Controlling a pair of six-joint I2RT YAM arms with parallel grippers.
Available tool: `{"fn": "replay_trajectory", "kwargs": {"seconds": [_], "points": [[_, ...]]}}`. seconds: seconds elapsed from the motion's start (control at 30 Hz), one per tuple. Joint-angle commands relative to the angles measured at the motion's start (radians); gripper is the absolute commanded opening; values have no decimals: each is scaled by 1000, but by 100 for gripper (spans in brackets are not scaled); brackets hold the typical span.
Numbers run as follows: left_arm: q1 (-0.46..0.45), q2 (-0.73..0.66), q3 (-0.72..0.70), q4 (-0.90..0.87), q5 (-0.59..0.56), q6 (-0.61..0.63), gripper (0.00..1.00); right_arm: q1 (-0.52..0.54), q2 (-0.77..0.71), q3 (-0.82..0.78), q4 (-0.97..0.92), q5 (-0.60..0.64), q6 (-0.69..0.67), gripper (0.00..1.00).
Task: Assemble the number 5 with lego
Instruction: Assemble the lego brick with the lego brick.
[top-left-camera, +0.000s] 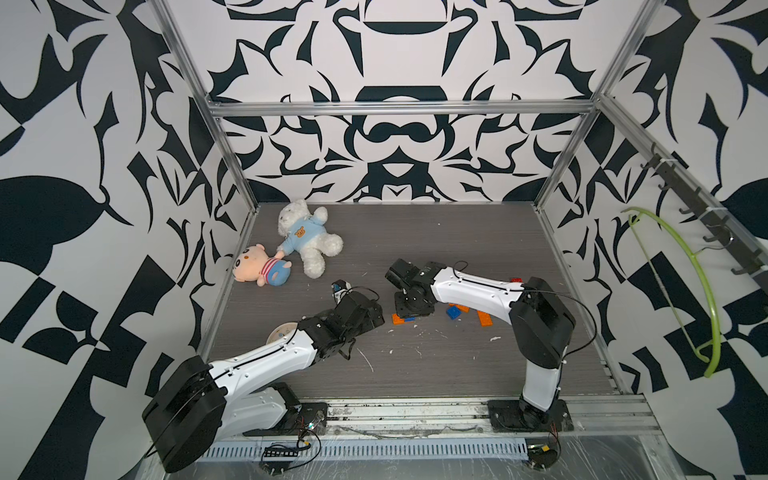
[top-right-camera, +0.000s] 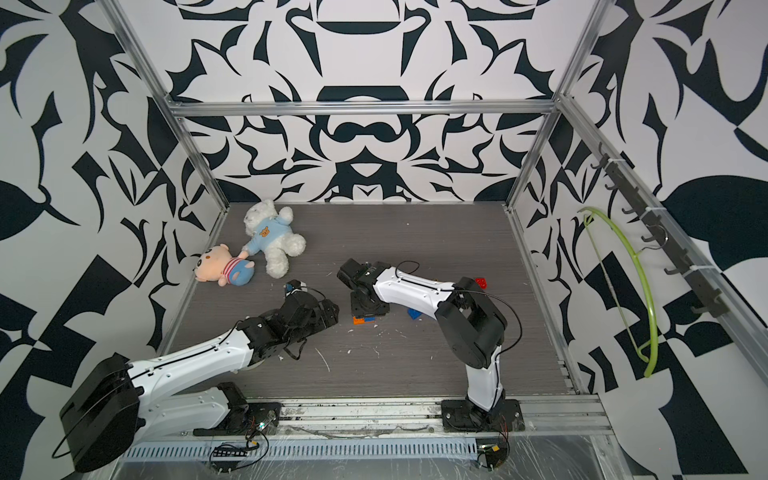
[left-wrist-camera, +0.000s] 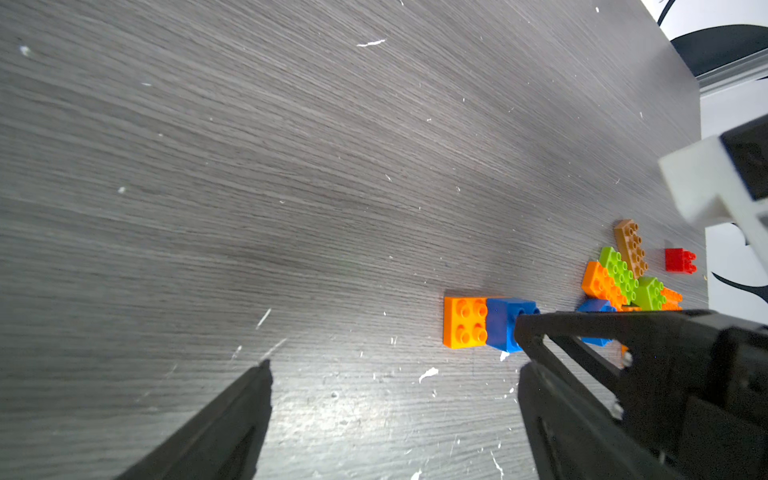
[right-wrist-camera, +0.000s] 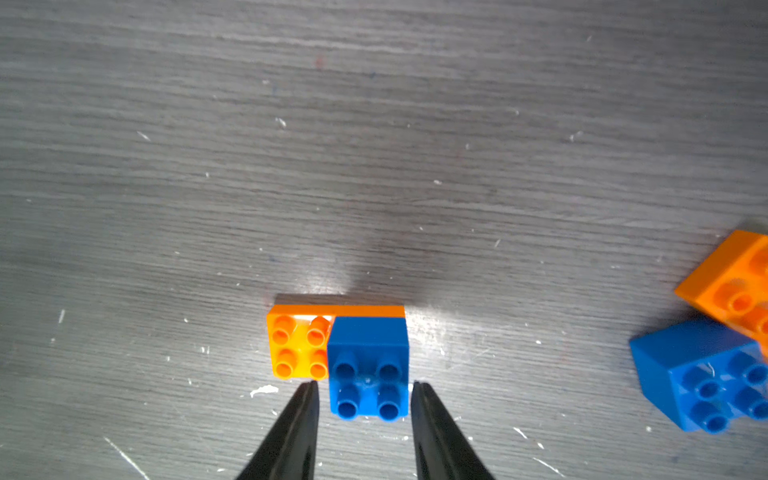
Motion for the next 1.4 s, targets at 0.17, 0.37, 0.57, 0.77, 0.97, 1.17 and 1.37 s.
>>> {"fn": "replay_trajectory", "kwargs": {"seconds": [0.17,0.37,0.57,0.77,0.97,1.17,1.37], "points": [[-4,33,30,5,13,11,99,-3,12,-7,-11,-4,-8,39],[-4,46,37,3,15,11,99,-3,22,-5,-14,-6,-14,38],[-4,56,45,0,12,11,99,-4,34,6,-27,-5,-17,32],[-4,62,50,-12,12,11,99,-4,58,-16,-13,-27,-12,32],[-4,60,45,-16,8,8,99,-4,72,-37,-25,-24,-10,31],[-4,59,44,-18,4,3,99,6,91,-42,-44,-13,-12,31],[-4,56,47,-21,0,2,99,14,79,-2,-58,-14,-20,32]]}}
